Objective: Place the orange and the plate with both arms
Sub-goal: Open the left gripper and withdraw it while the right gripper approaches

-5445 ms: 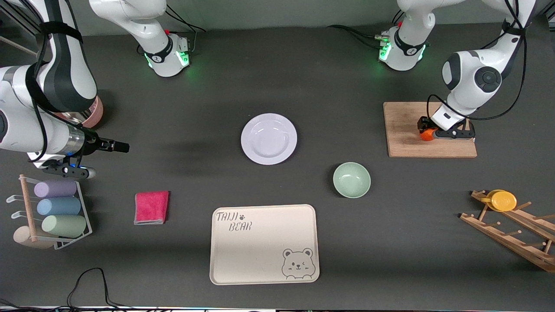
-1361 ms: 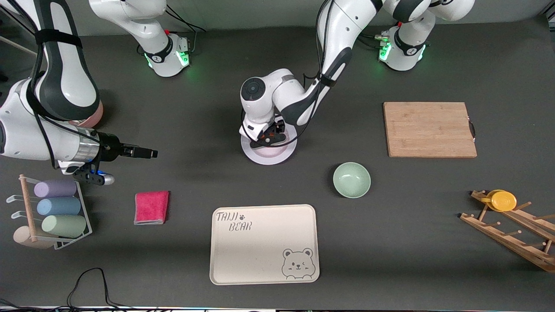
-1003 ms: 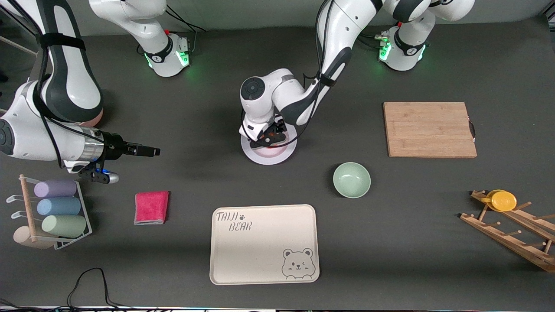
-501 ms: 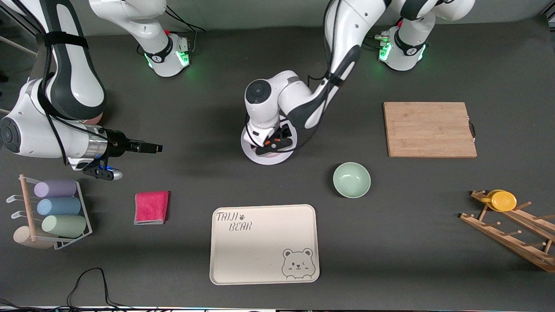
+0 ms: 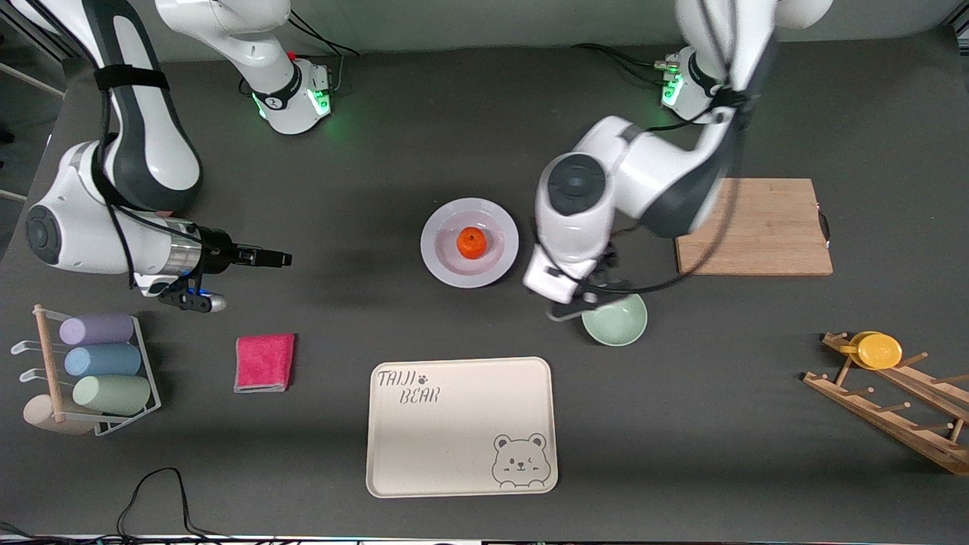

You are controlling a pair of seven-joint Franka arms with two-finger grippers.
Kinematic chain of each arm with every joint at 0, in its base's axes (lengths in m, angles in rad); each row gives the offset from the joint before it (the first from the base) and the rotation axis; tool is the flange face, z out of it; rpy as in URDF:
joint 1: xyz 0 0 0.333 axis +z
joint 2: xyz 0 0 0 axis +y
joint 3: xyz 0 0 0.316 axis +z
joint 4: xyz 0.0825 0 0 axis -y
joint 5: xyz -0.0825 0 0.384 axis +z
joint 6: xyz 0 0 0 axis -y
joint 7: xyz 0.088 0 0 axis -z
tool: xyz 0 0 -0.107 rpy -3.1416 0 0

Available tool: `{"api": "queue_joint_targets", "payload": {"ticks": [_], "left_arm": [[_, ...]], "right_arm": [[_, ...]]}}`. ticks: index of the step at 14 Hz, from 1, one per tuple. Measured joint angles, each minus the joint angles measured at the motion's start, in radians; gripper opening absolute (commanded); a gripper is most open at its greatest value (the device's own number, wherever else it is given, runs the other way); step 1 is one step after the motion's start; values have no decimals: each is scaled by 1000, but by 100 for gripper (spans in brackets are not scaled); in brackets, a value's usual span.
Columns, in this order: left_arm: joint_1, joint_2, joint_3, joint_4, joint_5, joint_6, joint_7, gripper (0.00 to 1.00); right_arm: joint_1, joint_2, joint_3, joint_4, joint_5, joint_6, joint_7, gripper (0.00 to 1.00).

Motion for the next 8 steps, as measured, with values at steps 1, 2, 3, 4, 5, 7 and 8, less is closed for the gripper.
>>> {"api": "queue_joint_targets", "payload": {"ticks": [1, 2, 3, 4, 5, 7, 8], "left_arm": [[46, -31, 0, 0, -1, -43, 52, 100], [85, -59, 0, 0, -2, -92, 103, 100], [152, -107, 0, -1, -4, -168, 192, 100], [181, -129, 0, -1, -6, -199, 234, 100], [214, -151, 0, -1, -8, -238, 287, 100], [305, -195, -1, -3, -21, -293, 403, 100], [357, -215, -1, -3, -24, -314, 471, 100]], "right_arm": [[11, -9, 1, -24, 49, 15, -13, 100], [18, -17, 1, -42, 102, 20, -38, 100], [21, -26, 0, -75, 189, 35, -105, 100], [21, -28, -3, -91, 226, 43, -139, 100], [20, -28, -5, -109, 275, 58, -189, 100], [20, -26, -7, -147, 329, 102, -266, 100], [20, -24, -7, -163, 359, 119, -304, 100]]}}
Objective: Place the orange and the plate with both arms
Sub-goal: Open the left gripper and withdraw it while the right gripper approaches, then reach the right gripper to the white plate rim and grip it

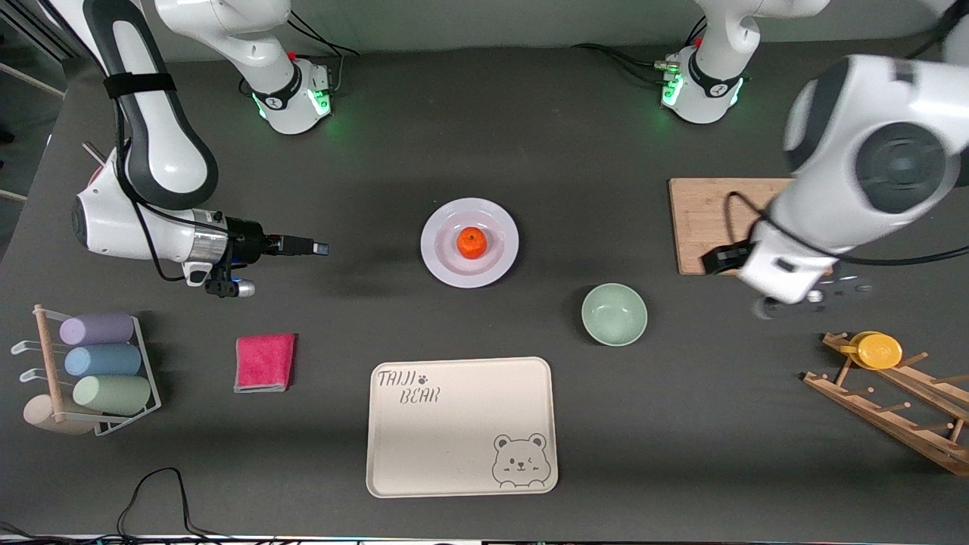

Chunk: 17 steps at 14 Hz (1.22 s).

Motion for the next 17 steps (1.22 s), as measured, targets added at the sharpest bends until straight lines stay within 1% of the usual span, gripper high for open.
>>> {"api": "queue_joint_targets", "payload": {"ticks": [4, 7, 9, 11, 12, 13, 15, 17], "left_arm": [[221, -78, 2, 0, -5, -48, 301, 100], [315, -99, 2, -3, -5, -87, 384, 100], [323, -100, 0, -9, -5, -141, 389, 100], [308, -115, -3, -57, -5, -139, 389, 100], [292, -136, -4, -110, -5, -104, 389, 100], [271, -170, -5, -182, -5, -53, 389, 100], [233, -248, -6, -316, -5, 11, 388, 100], [203, -292, 4, -374, -2, 21, 388, 100]], "right_arm": [[0, 34, 0, -59, 143, 30, -179, 100], [9, 61, 1, -100, 221, 54, -281, 100], [40, 68, 2, -129, 283, 93, -343, 100], [83, 83, 5, -149, 331, 127, -391, 100], [99, 94, 6, -154, 355, 138, -415, 100], [116, 108, 7, -157, 398, 149, -453, 100], [151, 148, 8, -161, 520, 169, -558, 100], [191, 192, 9, -160, 617, 203, -645, 100]]}}
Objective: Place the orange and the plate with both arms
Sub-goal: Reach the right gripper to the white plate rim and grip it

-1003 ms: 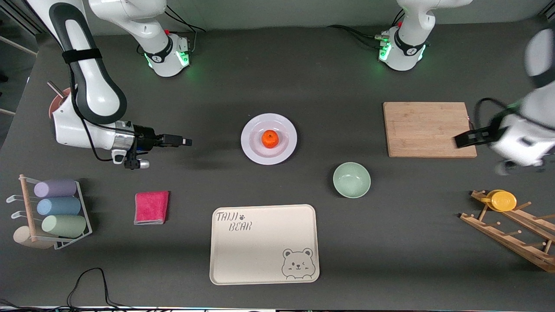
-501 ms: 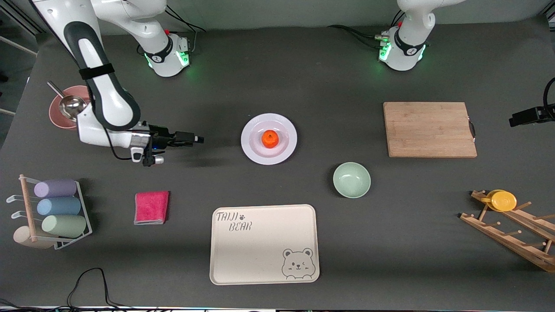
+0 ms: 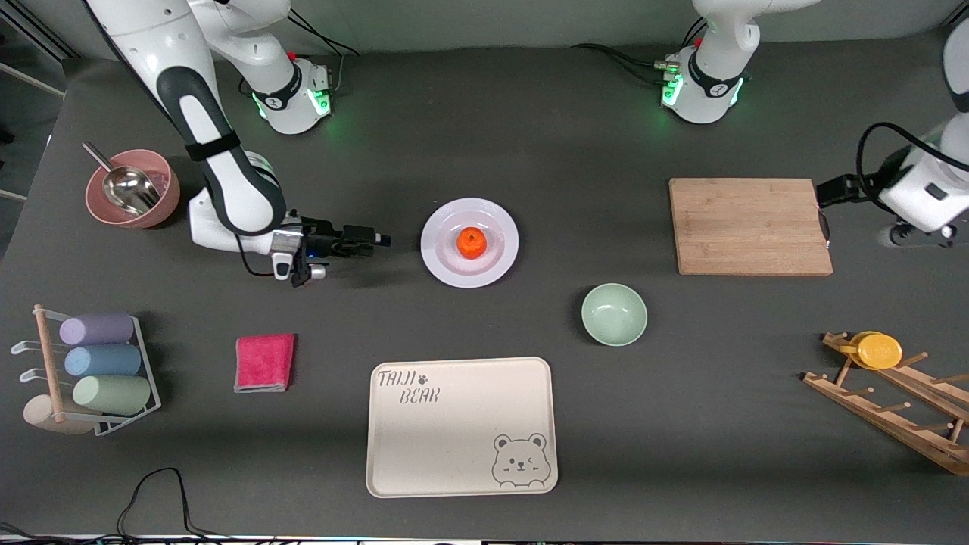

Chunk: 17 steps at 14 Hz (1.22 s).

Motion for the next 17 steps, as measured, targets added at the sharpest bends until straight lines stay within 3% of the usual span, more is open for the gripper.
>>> {"api": "queue_joint_targets", "payload": {"ticks": [3, 5, 10, 17], "left_arm": [[-138, 6, 127, 4, 21, 17, 0, 100], [-156, 47, 163, 51, 25, 20, 0, 100], [-16, 139, 32, 165, 25, -6, 4, 100], [-12, 141, 22, 174, 25, -31, 3, 100]], "right_arm": [[61, 24, 3, 5, 40, 65, -18, 100], [72, 28, 7, 7, 65, 68, -18, 100], [75, 54, 87, 31, 141, 167, -19, 100], [77, 122, 125, 61, 274, 204, -126, 99]]}}
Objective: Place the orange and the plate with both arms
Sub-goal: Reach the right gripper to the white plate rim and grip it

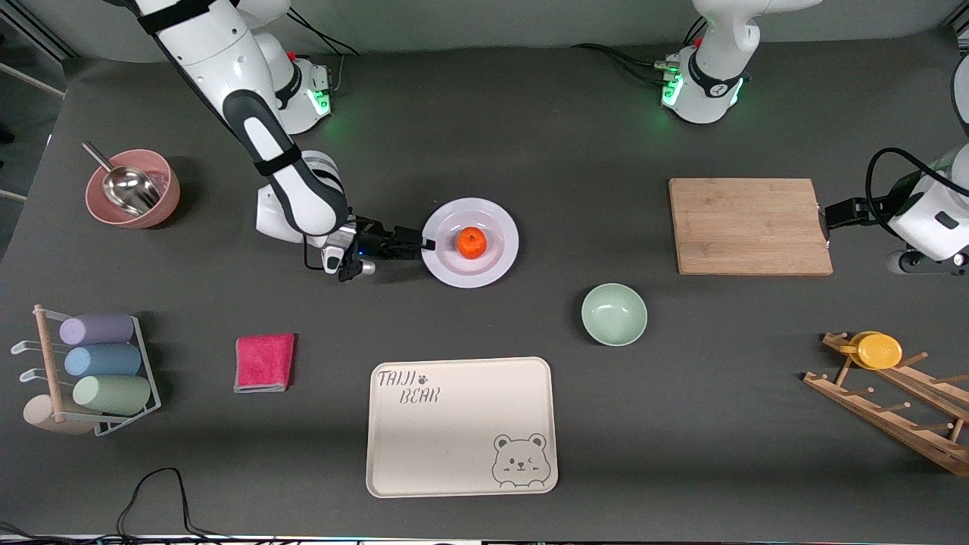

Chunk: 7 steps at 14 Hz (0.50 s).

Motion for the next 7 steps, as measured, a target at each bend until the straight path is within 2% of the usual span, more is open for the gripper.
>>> {"api": "queue_joint_targets", "payload": {"ticks": [6, 7], "left_arm": [[0, 1, -4, 0, 0, -1, 0, 100], [0, 2, -5, 0, 0, -1, 0, 100]], "right_arm": [[3, 27, 10, 12, 14, 0, -15, 85], [4, 28, 11, 12, 14, 0, -15, 80]]}}
